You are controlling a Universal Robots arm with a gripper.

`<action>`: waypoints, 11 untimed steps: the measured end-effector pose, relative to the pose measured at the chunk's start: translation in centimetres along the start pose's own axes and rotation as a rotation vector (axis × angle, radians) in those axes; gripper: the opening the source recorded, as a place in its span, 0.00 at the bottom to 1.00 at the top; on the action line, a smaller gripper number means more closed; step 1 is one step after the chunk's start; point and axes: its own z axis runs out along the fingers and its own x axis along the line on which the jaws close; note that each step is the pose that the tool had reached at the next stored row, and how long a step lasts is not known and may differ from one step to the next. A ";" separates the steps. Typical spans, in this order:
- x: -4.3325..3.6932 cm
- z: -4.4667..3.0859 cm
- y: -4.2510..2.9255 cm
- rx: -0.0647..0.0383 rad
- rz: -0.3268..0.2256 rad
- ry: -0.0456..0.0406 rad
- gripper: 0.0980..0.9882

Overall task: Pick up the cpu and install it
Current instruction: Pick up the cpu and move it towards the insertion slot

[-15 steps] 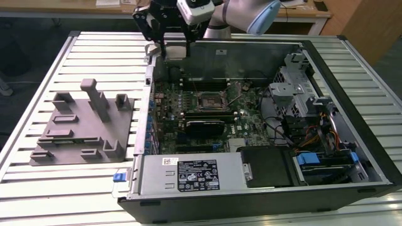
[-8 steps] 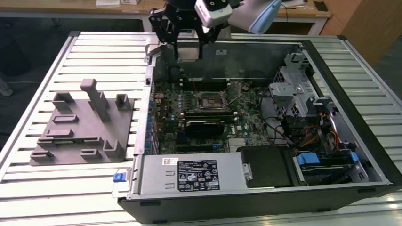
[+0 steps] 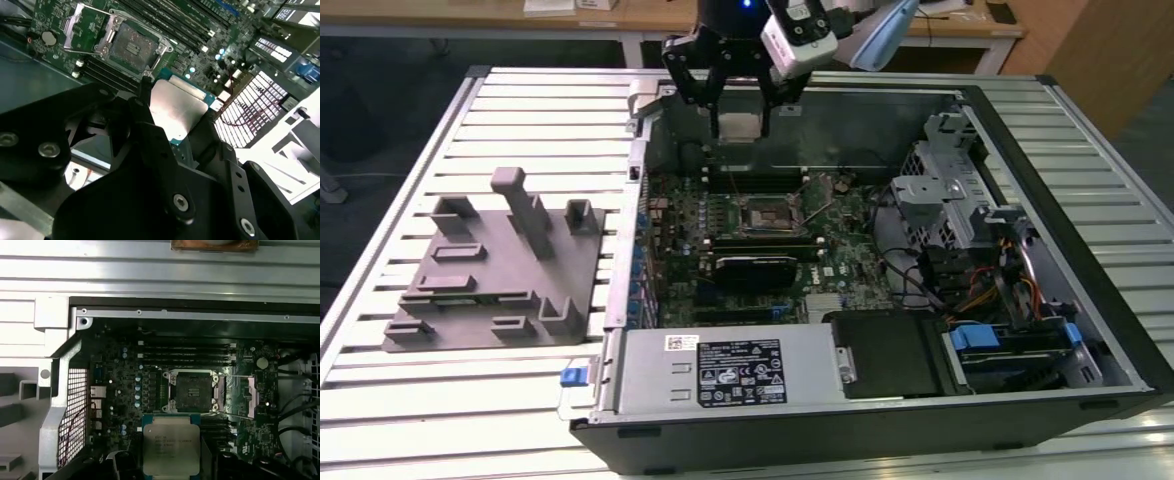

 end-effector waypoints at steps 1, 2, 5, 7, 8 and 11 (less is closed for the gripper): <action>-0.11 0.18 -0.01 0.000 0.000 0.0000 0.50; -0.22 0.37 -0.02 0.000 0.000 0.0000 0.50; -0.54 0.92 -0.05 0.000 0.000 0.0000 0.50; -0.74 1.29 -0.07 0.000 0.000 -0.0001 0.50; -0.84 1.47 -0.08 0.000 0.000 0.0000 0.50; -1.21 2.03 -0.11 0.000 0.000 0.0000 0.50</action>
